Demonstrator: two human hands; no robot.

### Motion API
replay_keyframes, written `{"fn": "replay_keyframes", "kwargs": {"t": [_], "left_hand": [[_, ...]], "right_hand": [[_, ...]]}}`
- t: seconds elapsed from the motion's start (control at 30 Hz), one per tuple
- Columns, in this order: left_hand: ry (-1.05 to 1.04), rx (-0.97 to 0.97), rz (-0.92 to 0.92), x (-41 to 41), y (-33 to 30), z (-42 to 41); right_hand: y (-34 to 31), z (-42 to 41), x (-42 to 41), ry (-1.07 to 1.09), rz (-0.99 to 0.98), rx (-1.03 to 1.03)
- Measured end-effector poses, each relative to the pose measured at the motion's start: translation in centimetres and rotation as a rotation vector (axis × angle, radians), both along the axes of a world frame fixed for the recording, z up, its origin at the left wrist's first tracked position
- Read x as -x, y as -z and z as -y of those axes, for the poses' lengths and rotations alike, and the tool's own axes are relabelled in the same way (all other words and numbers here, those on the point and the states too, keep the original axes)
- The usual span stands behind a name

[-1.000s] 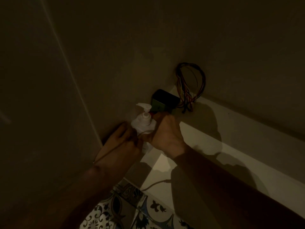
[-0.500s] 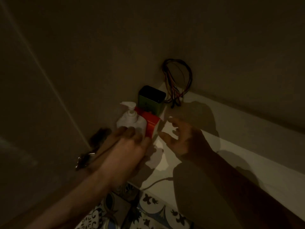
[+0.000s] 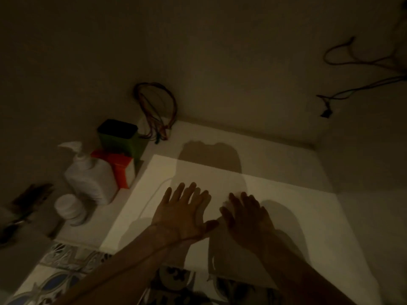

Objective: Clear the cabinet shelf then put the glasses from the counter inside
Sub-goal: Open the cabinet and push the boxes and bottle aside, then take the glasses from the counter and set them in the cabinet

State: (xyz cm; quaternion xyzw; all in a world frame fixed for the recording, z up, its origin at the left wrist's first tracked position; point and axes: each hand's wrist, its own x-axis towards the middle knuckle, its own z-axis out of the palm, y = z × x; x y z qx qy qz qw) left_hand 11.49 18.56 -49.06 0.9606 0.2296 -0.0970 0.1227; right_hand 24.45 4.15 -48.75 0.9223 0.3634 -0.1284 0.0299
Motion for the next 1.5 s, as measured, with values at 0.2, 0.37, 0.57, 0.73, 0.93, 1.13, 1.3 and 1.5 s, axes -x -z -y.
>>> {"fn": "replay_keyframes", "kwargs": {"t": [0.2, 0.37, 0.57, 0.73, 0.93, 1.13, 1.3, 1.5], "left_hand": [[0.009, -0.005, -0.003, -2.9, 0.1, 2.1], [0.053, -0.018, -0.081, -3.0, -1.4, 2.7], [0.024, 0.017, -0.206, -0.5, -7.2, 4.1], [0.023, 0.078, -0.300, 3.6, -14.5, 7.3], [-0.008, 0.147, -0.403, 8.8, -27.9, 12.1], [0.006, 0.232, -0.388, 13.3, -47.0, 16.7], [0.018, 0.218, -0.335, 15.7, -61.7, 18.3], [0.077, 0.144, -0.325, 19.6, -74.3, 18.6]], "right_hand": [[0.1, 3.6, -1.3, 0.111, -0.056, -0.015], [-0.8, 4.8, -2.1, 0.128, -0.034, -0.050], [-5.1, 6.2, 1.7, 0.116, -0.122, 0.003], [-13.4, 8.5, 6.4, 0.069, -0.217, 0.050], [-29.3, 12.3, 10.8, 0.120, -0.360, 0.151], [-48.8, 16.4, 15.3, 0.112, -0.356, 0.131], [-61.8, 18.9, 18.6, 0.144, -0.419, 0.074], [-75.1, 20.9, 23.0, 0.192, -0.356, -0.009]]}}
